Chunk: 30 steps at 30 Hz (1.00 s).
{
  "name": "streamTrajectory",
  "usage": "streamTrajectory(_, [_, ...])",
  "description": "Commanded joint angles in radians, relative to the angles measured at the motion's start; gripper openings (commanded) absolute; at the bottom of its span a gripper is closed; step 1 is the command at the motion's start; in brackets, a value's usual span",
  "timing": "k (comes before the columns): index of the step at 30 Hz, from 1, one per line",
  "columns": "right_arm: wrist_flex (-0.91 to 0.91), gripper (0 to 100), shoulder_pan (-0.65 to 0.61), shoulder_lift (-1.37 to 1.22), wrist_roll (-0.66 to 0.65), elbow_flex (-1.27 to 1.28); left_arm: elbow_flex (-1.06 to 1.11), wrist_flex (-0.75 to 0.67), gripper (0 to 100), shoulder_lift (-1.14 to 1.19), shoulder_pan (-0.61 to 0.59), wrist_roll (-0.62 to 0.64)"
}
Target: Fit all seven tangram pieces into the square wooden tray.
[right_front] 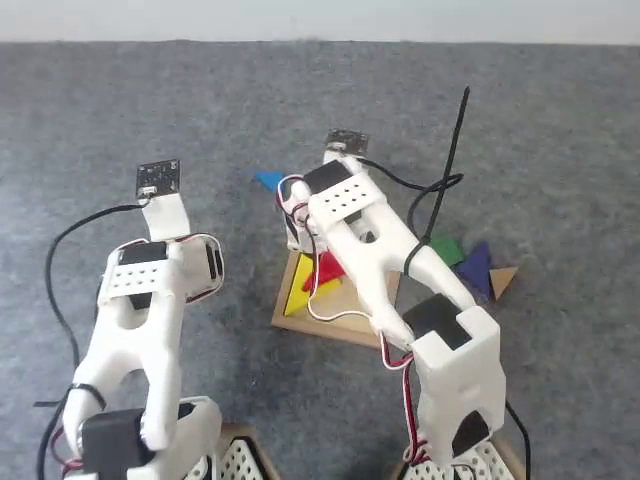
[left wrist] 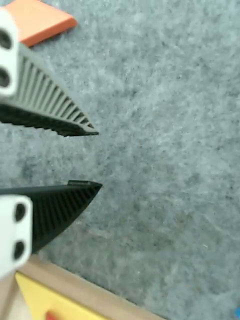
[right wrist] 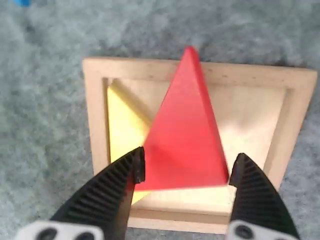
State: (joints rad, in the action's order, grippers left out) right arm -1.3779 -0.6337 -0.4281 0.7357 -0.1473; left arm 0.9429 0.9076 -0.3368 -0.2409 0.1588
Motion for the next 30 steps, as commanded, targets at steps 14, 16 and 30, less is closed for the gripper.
streamTrajectory(14, [-0.348, 26.5, 0.09, 0.145, -1.559, -0.224, -0.07, 0.078, 14, -0.011, -0.192, -0.077])
streamTrajectory(16, [-0.364, 26.6, 0.062, 0.145, -1.7, -0.209, -0.067, 0.078, 14, -0.011, -0.221, -0.115])
streamTrajectory(30, [-0.289, 26.3, -0.084, 0.143, -2.021, -0.043, 0.007, 0.026, 14, -0.009, -0.318, -0.227])
